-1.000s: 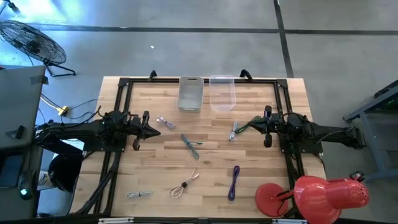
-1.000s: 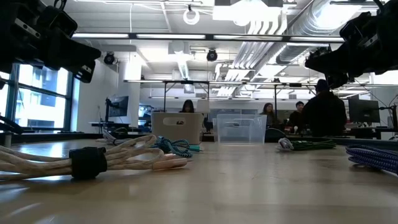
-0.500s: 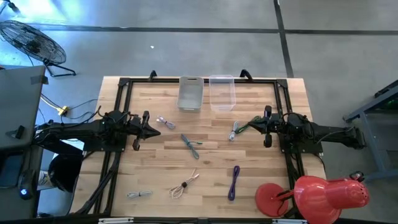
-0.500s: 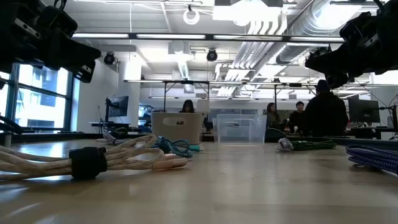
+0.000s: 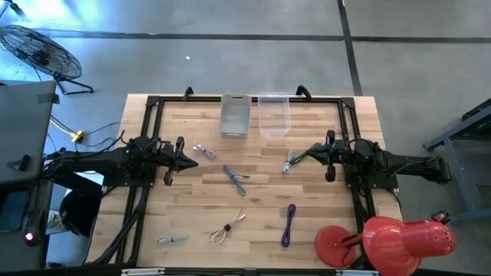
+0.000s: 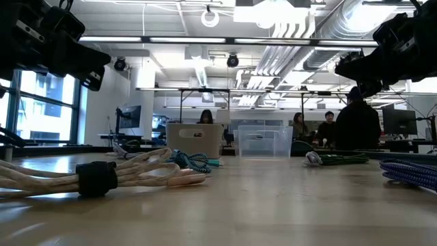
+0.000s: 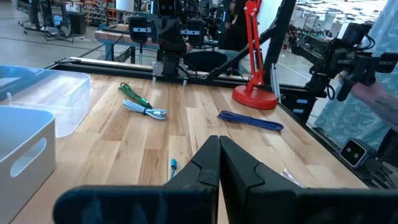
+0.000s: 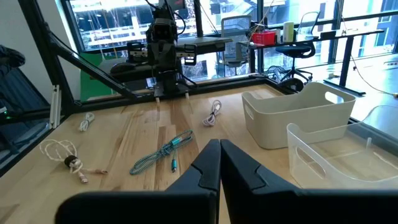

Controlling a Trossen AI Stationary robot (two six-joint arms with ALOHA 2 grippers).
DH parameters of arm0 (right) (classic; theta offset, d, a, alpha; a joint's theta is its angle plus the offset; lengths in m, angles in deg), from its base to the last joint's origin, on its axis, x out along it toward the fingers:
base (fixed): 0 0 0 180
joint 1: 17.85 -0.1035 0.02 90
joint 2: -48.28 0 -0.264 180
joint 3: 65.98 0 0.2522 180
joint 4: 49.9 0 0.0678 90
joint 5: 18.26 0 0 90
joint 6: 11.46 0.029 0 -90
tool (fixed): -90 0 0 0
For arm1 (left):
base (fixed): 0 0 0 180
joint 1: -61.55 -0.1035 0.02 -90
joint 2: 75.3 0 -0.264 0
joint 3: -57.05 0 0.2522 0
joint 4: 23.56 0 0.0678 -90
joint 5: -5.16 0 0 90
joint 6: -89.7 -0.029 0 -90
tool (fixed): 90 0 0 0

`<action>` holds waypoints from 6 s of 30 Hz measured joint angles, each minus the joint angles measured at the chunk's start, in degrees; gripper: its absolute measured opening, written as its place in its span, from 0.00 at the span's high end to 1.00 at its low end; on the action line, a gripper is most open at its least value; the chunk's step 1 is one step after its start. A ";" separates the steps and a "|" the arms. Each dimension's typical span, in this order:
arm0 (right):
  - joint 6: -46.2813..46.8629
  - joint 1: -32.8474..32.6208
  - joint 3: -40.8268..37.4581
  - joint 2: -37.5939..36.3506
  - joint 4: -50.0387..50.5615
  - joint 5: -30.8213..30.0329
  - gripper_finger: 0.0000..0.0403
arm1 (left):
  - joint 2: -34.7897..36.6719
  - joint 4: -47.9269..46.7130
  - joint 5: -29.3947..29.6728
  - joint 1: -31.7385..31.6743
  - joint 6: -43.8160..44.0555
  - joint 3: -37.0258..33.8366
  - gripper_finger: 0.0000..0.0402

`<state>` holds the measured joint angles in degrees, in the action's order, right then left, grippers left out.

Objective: Pick & Place USB Port

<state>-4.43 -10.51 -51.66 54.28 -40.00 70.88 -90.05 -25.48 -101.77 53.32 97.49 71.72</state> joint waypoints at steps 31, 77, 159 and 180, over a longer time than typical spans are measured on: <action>0.14 0.13 0.01 0.00 -0.74 0.02 1.00 | -0.02 0.00 0.00 -0.01 0.00 0.02 1.00; -15.19 -7.52 45.86 32.79 12.18 -0.33 0.74 | -0.01 0.00 0.00 0.00 0.00 0.01 1.00; 7.12 -23.34 70.49 64.61 65.62 -31.22 0.39 | -0.15 -3.02 2.64 -0.02 -10.77 0.00 0.87; 0.29 -12.65 55.13 64.57 65.33 -19.83 0.39 | -0.17 -1.72 5.35 -0.01 -21.55 1.41 0.63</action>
<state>-4.14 -23.16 3.48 118.85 25.33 51.05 -90.22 -27.20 -96.42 53.32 75.94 73.13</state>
